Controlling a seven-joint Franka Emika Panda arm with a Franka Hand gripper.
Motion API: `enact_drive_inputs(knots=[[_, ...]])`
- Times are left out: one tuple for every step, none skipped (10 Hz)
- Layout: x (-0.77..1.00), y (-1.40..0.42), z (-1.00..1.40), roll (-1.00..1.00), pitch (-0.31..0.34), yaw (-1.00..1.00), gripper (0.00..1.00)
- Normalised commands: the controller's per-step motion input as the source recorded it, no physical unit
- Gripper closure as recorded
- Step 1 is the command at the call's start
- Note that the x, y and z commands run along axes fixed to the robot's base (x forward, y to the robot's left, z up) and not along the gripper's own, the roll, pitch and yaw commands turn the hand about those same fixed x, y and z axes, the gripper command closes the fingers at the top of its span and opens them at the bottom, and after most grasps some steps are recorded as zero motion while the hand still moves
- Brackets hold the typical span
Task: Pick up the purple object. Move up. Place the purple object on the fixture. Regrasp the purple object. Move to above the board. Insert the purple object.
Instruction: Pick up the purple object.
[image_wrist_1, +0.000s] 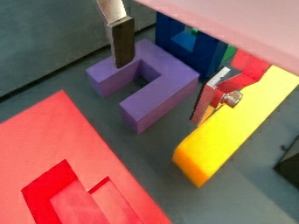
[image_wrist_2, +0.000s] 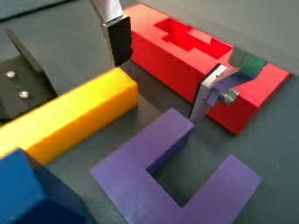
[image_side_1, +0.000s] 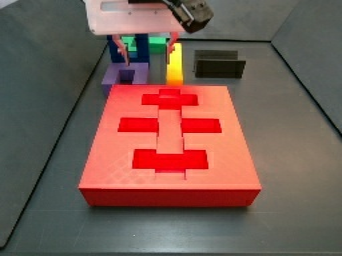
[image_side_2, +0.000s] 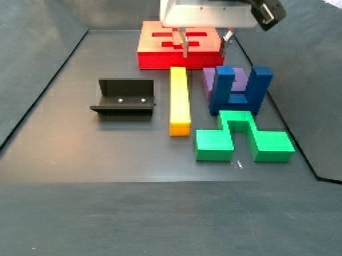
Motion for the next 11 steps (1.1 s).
enact_drive_inputs(knots=[[-0.07, -0.09, -0.30, 0.00, 0.000, 0.00, 0.00], [-0.01, -0.06, -0.27, 0.00, 0.000, 0.00, 0.00], [-0.03, -0.05, -0.26, 0.00, 0.004, 0.00, 0.00], [-0.09, -0.05, -0.18, 0.00, 0.007, -0.04, 0.00], [-0.07, -0.03, -0.11, 0.00, 0.000, -0.07, 0.00], [-0.13, -0.03, -0.06, 0.00, 0.000, -0.10, 0.00], [-0.19, -0.05, -0.06, 0.00, 0.000, -0.10, 0.00], [-0.12, -0.01, -0.05, 0.00, 0.000, -0.06, 0.00], [-0.05, 0.00, -0.07, 0.00, 0.000, -0.06, 0.00], [0.00, 0.00, -0.13, 0.00, 0.000, -0.01, 0.00], [0.00, 0.00, -0.17, 0.00, 0.000, 0.00, 0.00]])
